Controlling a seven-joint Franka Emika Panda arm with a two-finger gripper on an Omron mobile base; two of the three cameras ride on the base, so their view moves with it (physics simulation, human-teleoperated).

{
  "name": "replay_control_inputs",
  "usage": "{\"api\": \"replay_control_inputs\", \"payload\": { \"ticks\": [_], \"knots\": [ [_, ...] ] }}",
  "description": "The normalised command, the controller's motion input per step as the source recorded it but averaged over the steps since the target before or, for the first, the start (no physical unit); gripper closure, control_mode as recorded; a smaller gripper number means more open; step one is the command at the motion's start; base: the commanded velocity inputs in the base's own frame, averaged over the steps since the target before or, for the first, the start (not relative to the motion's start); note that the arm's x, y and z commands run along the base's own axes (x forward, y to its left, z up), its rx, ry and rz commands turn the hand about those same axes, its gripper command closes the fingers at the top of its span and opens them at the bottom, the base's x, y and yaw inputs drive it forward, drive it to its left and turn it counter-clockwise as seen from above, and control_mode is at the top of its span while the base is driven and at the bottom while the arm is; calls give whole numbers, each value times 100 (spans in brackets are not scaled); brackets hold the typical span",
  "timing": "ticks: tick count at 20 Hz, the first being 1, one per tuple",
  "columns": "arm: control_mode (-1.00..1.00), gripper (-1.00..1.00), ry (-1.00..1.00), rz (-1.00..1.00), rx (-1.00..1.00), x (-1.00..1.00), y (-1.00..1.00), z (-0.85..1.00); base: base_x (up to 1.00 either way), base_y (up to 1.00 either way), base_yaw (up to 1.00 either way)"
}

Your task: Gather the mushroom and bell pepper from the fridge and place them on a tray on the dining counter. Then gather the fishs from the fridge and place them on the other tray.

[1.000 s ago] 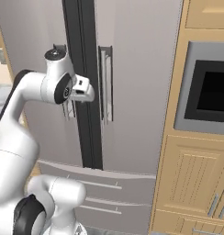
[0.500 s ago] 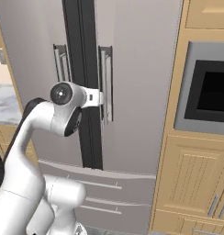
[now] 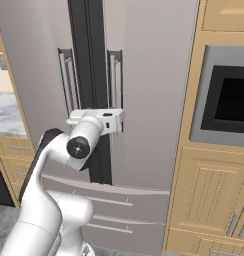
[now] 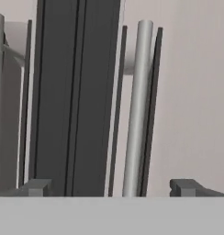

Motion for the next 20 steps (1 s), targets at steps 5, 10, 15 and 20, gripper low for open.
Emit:
{"api": "replay_control_inputs", "payload": {
  "ticks": [5,10,15,20],
  "knots": [
    [-100,-100,-20,0,1,16,-40,14,0,0,0],
    [-100,-100,-1,0,3,42,-25,11,0,0,0],
    [-100,-100,-1,2,2,46,-13,0,0,0,0],
    [-100,-100,-11,0,0,29,0,0,0,0,0]
  ]
}}
